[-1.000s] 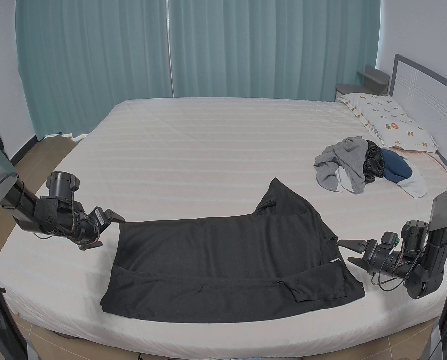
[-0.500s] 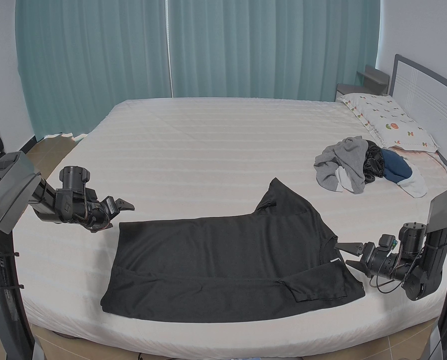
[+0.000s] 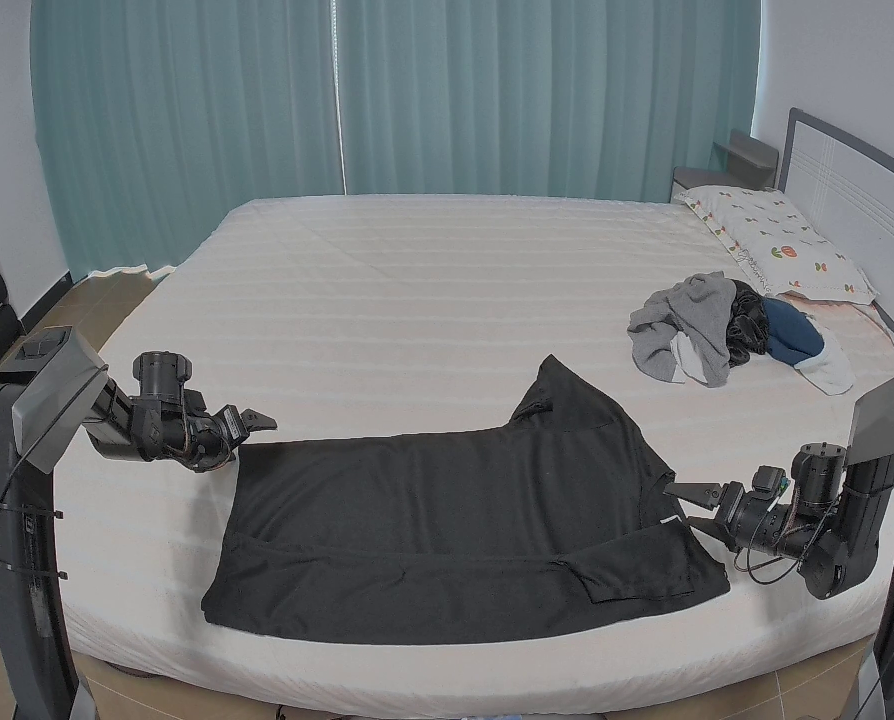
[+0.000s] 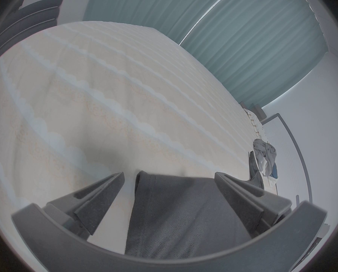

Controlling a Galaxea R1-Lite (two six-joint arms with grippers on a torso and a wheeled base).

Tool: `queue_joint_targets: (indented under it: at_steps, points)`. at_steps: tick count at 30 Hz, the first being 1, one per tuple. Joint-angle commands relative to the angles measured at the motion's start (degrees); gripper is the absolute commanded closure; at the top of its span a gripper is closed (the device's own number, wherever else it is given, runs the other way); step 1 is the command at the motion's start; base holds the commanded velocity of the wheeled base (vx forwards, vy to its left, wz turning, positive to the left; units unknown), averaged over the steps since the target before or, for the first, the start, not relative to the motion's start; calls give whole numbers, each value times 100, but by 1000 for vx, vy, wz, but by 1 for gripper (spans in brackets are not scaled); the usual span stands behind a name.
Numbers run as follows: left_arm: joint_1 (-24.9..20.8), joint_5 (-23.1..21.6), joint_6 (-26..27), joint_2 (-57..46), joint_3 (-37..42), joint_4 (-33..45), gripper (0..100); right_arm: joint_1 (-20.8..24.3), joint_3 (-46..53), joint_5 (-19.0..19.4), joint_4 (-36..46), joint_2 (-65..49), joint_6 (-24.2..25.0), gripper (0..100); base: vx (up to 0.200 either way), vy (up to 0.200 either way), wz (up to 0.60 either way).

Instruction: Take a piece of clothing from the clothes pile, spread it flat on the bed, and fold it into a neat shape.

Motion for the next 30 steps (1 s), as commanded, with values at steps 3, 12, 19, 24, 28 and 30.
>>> queue_joint_targets:
  at_steps: [3,12,19,24,28,30]
  points:
    - [-15,1,-55,44,-14,-1,100,107,-209,-39,-69,7,7,0,0,0,0]
    - [-24,80,-398,-44,30,-10,100,512,-1870,-821,1381,-327,-29,0,0,0,0]
    - [-15,107,-908,-246,47,-10,100,670,-3944,-1260,3596,-186,-125,0,0,0,0]
    - [-24,115,-1075,-255,47,-10,100,687,-5052,-1471,4475,262,-459,0,0,0,0]
    - [-24,115,-1084,-264,91,-1,100,696,-5790,-1594,5151,693,-837,0,0,0,0]
    - [-24,115,-1084,-281,126,-1,100,705,-6186,-1849,5327,939,-960,0,0,0,0]
